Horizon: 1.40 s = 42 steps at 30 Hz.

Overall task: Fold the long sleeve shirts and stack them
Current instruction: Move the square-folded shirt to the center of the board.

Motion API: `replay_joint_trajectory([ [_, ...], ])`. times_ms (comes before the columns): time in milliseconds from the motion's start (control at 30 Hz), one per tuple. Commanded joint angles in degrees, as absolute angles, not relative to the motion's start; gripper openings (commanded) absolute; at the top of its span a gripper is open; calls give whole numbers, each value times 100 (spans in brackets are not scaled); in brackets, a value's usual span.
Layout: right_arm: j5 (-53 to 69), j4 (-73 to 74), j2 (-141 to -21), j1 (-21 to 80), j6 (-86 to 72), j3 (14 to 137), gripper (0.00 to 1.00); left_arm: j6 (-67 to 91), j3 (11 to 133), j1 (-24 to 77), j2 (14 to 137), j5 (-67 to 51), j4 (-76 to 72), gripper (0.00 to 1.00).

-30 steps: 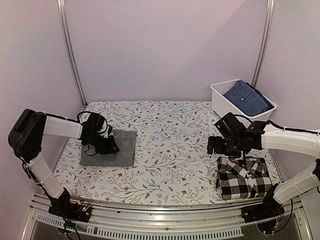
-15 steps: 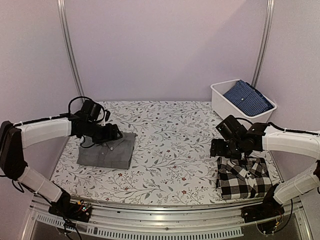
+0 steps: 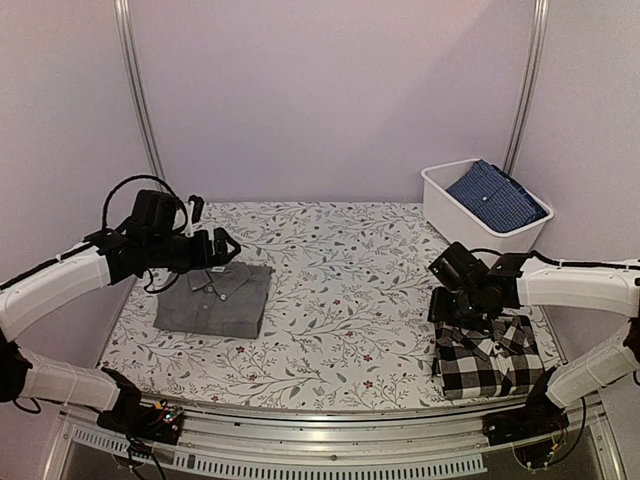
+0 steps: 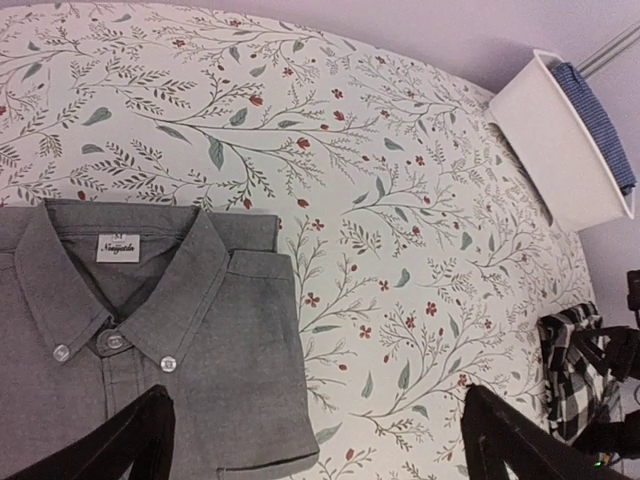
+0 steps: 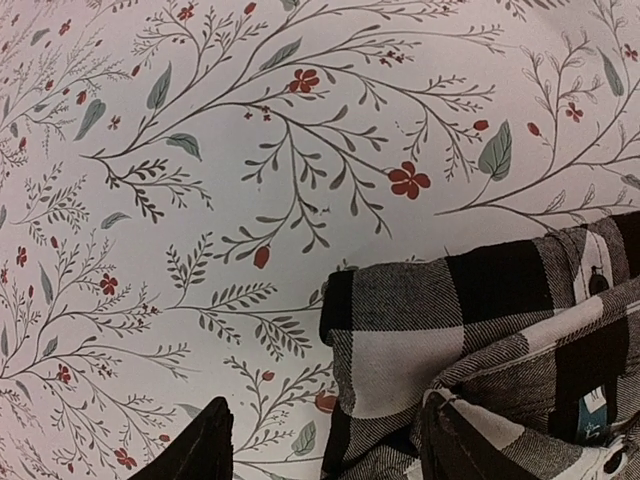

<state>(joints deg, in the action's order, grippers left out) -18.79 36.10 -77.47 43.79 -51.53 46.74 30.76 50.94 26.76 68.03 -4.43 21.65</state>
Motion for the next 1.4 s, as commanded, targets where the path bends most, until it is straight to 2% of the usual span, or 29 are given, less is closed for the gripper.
replay_joint_trajectory([
  [0, -2189, 3640, -7841, 4344, -5575, 4558, 60, 3145, 4823, 2336, 6326, -390, 1880, 100],
  [33, -2203, 3632, -7909, 4342, -5606, 4565, 58, 3125, 4797, 2330, 6279, -339, 1875, 100],
  [167, -2175, 3597, -8391, 4342, -5625, 4769, 43, 3141, 4801, 2289, 6231, -333, 1910, 100],
  [400, -2264, 3625, -8959, 4333, -5790, 4878, 30, 3238, 4699, 2234, 6142, -386, 1842, 100],
  [567, -2197, 3582, -9297, 4332, -5700, 5112, 0, 3126, 4548, 2232, 5868, -408, 1646, 100],
  [867, -2027, 3382, -9911, 4428, -5311, 5812, 0, 3084, 4572, 2227, 6011, -636, 1831, 100],
  [1367, -1699, 3200, -11643, 4510, -5041, 8434, 0, 3206, 4406, 2238, 6389, -1235, 1572, 100],
])
